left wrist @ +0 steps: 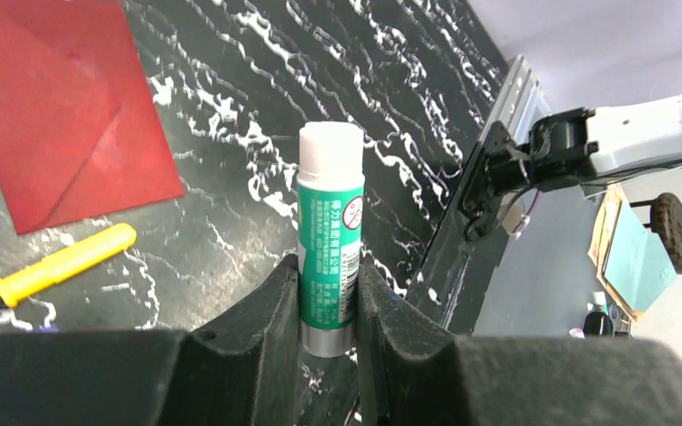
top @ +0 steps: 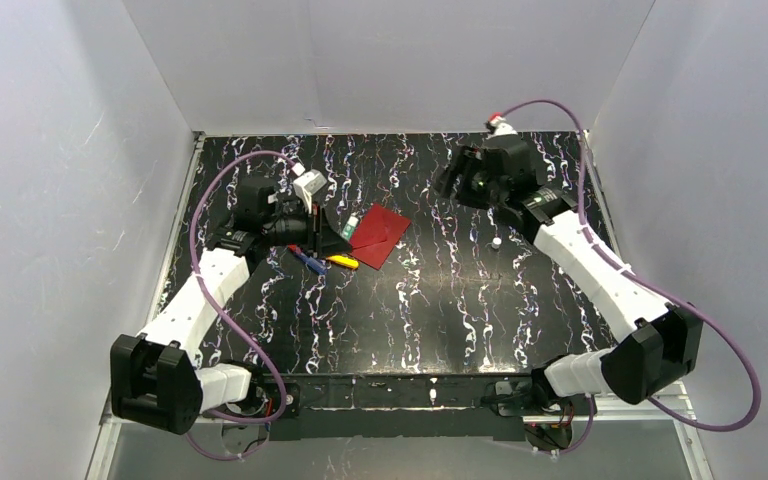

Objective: Place the letter into the envelope and seal it

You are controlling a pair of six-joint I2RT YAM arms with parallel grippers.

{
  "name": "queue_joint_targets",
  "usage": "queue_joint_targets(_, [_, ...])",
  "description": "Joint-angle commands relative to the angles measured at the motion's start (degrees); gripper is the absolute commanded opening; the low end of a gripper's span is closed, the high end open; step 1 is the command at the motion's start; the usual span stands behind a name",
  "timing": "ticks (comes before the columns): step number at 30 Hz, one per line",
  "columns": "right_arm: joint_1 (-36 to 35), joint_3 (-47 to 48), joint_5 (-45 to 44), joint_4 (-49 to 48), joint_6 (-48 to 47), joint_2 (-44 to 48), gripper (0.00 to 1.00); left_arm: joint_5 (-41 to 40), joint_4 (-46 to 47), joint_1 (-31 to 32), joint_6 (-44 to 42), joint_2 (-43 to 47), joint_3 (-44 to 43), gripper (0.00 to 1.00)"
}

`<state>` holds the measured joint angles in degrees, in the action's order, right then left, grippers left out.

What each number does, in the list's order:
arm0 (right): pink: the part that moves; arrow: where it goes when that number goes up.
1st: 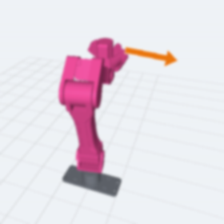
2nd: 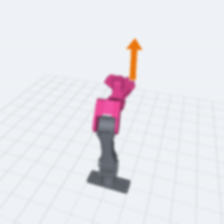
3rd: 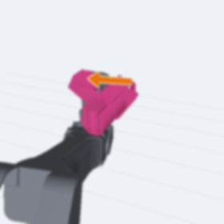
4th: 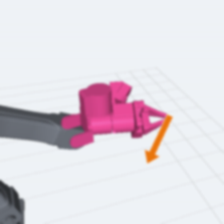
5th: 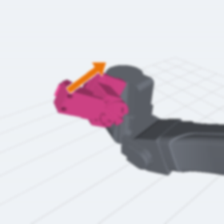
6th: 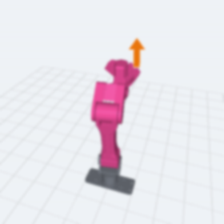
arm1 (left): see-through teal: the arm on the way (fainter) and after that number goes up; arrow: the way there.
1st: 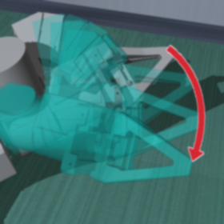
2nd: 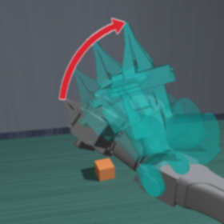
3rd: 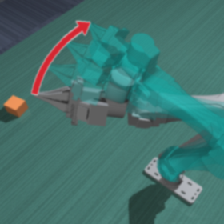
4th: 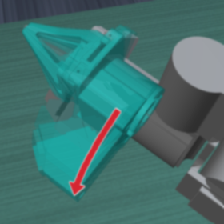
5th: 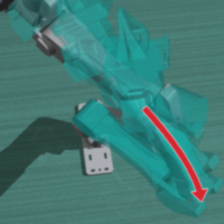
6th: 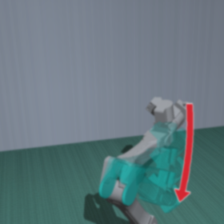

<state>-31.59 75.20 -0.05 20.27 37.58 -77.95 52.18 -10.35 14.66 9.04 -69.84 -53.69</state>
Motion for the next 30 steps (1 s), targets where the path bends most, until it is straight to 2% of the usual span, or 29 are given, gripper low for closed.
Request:
queue_joint_targets(1, [6.9,-5.4,-19.4,18.1,-9.2,0.8,0.7,-0.7,-1.4,-0.3,-2.2,4.4,3.1,0.0])
queue_joint_targets(7, [16.3,-13.0,-14.6,15.2,-12.7,-4.3,0.74,1.6,-2.1,-0.3,-2.6,3.9,1.7,0.0])
queue_joint_targets(14, [19.1,-12.1,-10.0,10.9,-14.3,-13.6,0.79,2.8,-2.1,-0.3,-2.0,2.5,0.9,0.0])
queue_joint_targets(17, [19.1,-9.5,-10.6,10.9,-15.2,-17.7,0.75,3.2,-1.8,-0.3,-1.8,2.1,0.7,0.0])
queue_joint_targets(23, [19.1,-5.5,-11.5,10.5,-17.1,-23.9,0.59,3.6,-1.4,-0.2,-1.6,1.1,0.2,0.0])
queue_joint_targets(30, [19.1,-3.2,-13.4,9.8,-18.5,-26.9,0.56,3.9,-1.3,-0.3,-1.4,-0.1,-0.3,0.0])
